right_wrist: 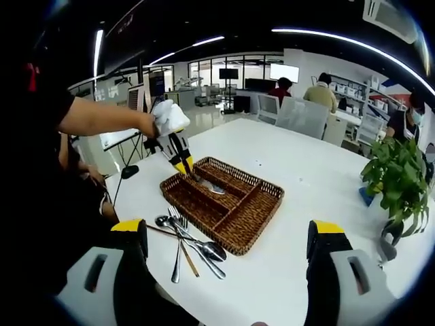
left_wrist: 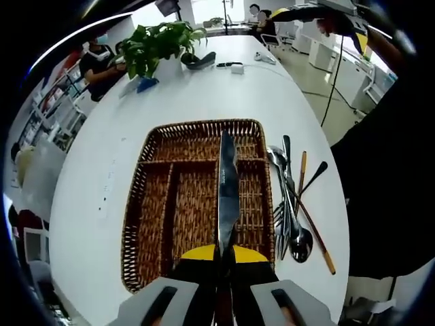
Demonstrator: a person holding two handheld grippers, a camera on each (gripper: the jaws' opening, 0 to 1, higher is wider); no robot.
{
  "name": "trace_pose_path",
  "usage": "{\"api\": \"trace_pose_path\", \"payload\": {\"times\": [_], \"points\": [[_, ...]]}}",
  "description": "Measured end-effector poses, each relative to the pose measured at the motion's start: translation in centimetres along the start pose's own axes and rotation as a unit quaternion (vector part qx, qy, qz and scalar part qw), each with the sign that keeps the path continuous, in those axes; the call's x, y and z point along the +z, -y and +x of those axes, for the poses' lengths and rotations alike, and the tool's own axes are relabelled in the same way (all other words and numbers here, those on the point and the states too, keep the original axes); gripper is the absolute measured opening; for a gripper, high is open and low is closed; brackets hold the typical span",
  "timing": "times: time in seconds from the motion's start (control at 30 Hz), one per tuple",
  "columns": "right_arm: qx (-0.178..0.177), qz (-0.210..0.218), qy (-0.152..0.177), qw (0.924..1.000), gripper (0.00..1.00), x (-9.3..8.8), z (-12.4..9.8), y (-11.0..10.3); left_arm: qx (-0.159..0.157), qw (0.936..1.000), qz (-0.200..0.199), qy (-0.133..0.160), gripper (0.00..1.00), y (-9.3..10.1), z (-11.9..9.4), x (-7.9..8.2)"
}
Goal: Arrange the knives, forks, and spoons in their matching storage slots by inserting each utensil handle-first until every utensil is classified and aligned in the correct compartment
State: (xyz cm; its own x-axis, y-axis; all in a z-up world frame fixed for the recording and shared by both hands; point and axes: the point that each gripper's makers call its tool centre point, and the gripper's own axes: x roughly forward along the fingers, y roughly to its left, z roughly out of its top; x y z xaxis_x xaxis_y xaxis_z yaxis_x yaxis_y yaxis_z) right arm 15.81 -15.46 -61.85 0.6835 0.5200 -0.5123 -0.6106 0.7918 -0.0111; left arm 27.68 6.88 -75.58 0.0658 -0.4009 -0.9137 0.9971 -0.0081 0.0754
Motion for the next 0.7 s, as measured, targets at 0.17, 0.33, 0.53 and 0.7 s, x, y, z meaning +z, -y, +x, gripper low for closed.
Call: {"api": "trace_pose_path", "payload": {"times": [0.17,0.33,0.53,0.7], "points": [[-0.002,-0.002,-0.002,1.0,0.99,0.1,0.1,0.2,0.001,1.0,-0.004,-0.002,0.04,-0.1,0.9,-0.5],[0.0,-0.001,-0.006,1.0,0.99,-0.1,0.2,0.3,0.002,1.0,0.002,-0.009,0.04,0.0,1.4,-0.6],[-0.001,0.0,-0.006,1.0,0.99,0.0,0.3,0.4,0.0,0.9999,-0.002,-0.011,0.04,-0.1,2.4,-0.9],[-0.004,0.003,-0.006,1.0,0.99,-0.3,0.2,0.6,0.001,0.9999,-0.001,-0.012,0.04,-0.1,3.1,-1.1]]}}
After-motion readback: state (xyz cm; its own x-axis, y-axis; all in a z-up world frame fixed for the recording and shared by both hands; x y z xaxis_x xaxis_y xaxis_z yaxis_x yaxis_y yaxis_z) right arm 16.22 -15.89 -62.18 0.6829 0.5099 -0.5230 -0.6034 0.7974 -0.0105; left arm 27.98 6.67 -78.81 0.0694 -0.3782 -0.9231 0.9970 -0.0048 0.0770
